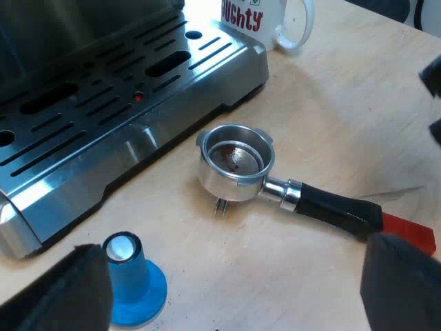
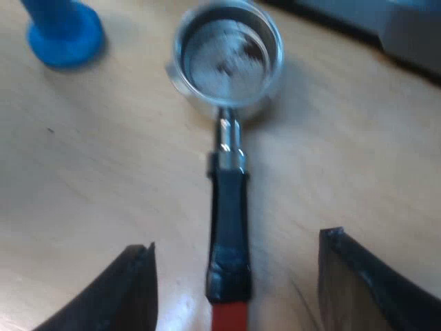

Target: Grind coffee beans and then tamp

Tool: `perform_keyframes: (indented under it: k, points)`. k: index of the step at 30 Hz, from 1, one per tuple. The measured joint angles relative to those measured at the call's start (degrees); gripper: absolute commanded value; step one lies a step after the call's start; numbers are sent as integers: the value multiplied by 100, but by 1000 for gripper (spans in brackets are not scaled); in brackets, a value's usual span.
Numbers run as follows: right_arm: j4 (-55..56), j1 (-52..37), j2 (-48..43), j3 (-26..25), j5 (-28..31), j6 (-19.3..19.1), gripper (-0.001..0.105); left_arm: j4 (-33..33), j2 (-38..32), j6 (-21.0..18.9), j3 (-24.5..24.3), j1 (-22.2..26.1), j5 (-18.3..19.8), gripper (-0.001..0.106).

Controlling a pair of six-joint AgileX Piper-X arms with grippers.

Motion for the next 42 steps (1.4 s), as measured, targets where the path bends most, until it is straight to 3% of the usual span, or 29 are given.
perform_keyframes:
  k: [9,12,25,30,42]
  points:
    - [-1313,0,-493,0,14,-1357,54,0,0,0,0,0,0,86]
    - [-1587,0,-495,0,14,-1633,54,0,0,0,0,0,0,86]
    - [-1632,0,-495,0,14,-1682,54,-57,0,0,0,0,0,86]
    - [-1782,0,-495,105,14,-1694,54,-91,0,0,0,0,-893,86]
    - [-2217,0,-87,339,14,-1691,54,-744,11,0,434,0,-1064,86]
